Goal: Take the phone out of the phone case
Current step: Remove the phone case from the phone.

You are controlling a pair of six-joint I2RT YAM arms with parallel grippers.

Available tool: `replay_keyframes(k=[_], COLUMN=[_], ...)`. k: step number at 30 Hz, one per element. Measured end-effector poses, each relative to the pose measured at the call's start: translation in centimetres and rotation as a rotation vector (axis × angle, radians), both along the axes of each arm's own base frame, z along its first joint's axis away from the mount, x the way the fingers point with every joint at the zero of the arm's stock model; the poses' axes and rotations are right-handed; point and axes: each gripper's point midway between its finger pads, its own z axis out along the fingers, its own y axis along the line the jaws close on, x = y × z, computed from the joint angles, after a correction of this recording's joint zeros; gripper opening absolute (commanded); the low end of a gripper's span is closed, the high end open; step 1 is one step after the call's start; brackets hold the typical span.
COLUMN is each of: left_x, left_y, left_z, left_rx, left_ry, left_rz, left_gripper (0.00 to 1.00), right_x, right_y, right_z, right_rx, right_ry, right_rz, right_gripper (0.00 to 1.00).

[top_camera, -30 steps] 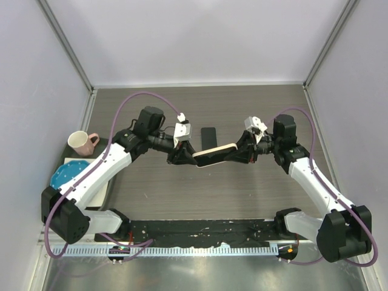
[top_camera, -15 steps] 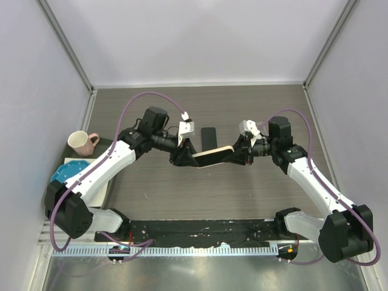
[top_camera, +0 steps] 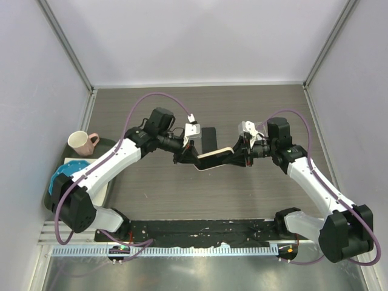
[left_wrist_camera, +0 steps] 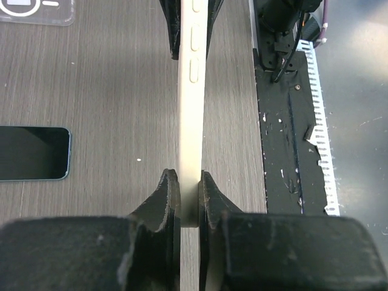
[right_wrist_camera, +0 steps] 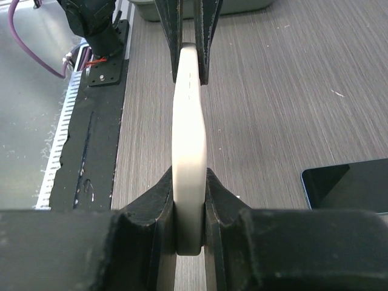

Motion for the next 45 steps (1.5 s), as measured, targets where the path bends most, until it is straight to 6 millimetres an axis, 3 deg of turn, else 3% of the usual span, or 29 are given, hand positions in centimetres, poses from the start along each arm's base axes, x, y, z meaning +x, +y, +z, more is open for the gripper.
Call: replay_keyframes(k=[4,9,12,15,18,22,25,30,36,41,45], left_x=[0.1,0.2,-0.2,-0.6,-0.8,-0.9,-0.9,-1.3,-1.2,-1.2,-1.1], left_y=[0.0,0.2,0.4,0.7,0.9,0.9,0.8,0.9,0.8,0.6,0.5], left_z=[0.1,0.7,0.5,0.0,-0.3,-0.4,-0.6,-1.8,-1.8,-1.8,-2.1], left_rx=[0.019,0.046,0.072,0.107,0.128,0.131,0.131,0.142,0.137,0.132,0.134], left_ry=[-0.031,-0.095,-0.113,-0.118,-0.117,-0.120,-0.129,-0.111,-0.114,-0.112,-0.102], left_rz=[-0.006,-0.025,-0.037,-0.039,-0.042,-0.046,-0.053,-0.059,-0.056,-0.058,-0.062], left_gripper=[0.00,0.00,0.00,0.00,0.00,0.40,0.60,0.63,0.59,0.32,0.24], right_x=[0.0,-0.1,-0.4,-0.8,-1.0,-0.9,-0.8,-0.8,-0.8,-0.7,-0.7], right_y=[-0.1,0.0,0.1,0.3,0.5,0.8,1.0,1.3,1.8,2.0,2.0], right_z=[0.1,0.5,0.0,-0.9,-1.4,-1.3,-1.4,-0.4,0.8,1.1,1.2], right_rx=[-0.041,-0.122,-0.162,-0.189,-0.203,-0.191,-0.178,-0.143,-0.096,-0.083,-0.079], right_ry=[-0.036,-0.132,-0.155,-0.156,-0.143,-0.114,-0.092,-0.073,-0.056,-0.052,-0.052], right_rz=[0.002,0.019,0.037,0.061,0.074,0.060,0.042,0.032,0.035,0.033,0.034], right_gripper=[0.02,0.15,0.13,0.01,0.01,0.01,0.01,0.01,0.01,0.01,0.01])
